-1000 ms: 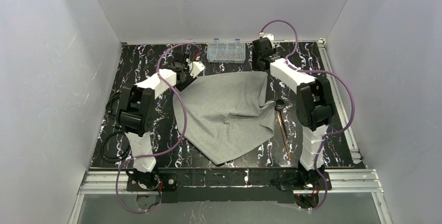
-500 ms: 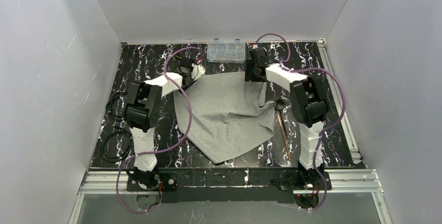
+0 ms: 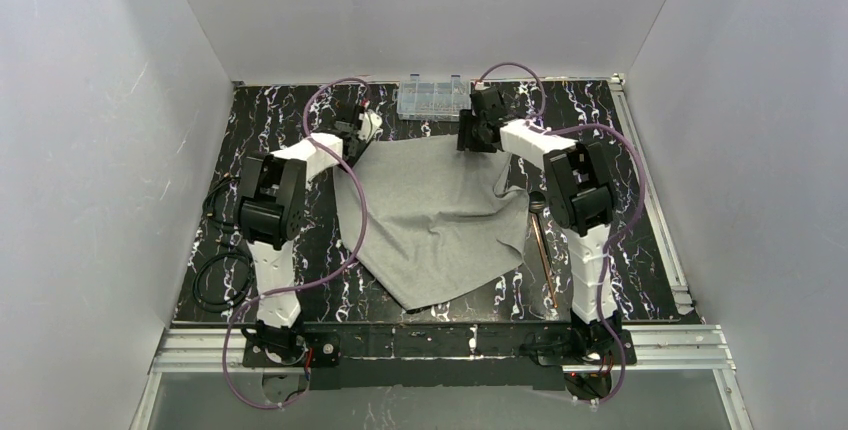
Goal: Fold the napkin into a case and place the utensils inside
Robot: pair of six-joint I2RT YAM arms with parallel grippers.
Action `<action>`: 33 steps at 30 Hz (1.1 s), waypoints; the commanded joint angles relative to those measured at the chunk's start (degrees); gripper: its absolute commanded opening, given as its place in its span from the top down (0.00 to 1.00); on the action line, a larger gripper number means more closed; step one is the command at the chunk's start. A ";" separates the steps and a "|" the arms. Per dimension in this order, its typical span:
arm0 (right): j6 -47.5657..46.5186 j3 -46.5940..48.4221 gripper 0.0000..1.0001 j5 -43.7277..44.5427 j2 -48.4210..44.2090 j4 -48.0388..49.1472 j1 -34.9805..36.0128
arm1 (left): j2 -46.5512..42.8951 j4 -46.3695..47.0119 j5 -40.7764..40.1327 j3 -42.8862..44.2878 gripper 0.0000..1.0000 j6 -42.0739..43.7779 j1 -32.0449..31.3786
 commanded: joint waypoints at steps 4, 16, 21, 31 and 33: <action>-0.82 5.64 0.38 0.38 3.48 -2.25 -0.83 | -2.15 -5.05 4.21 0.60 0.61 -2.17 2.47; -5.05 5.45 0.34 1.43 -3.76 -4.26 -4.43 | -16.65 -18.15 31.08 -0.99 0.52 -6.85 -0.71; -4.21 0.84 0.32 -2.67 -8.67 -3.68 -4.43 | -14.78 -18.82 29.37 -3.40 0.52 -2.43 -1.77; 1.95 -10.34 0.30 -0.92 -15.88 -6.62 5.76 | -15.66 -24.10 33.23 -8.32 0.52 9.21 -2.96; 3.60 -15.32 0.30 -1.06 -18.35 -2.28 8.15 | -15.11 -24.85 31.74 -7.62 0.53 10.89 -3.07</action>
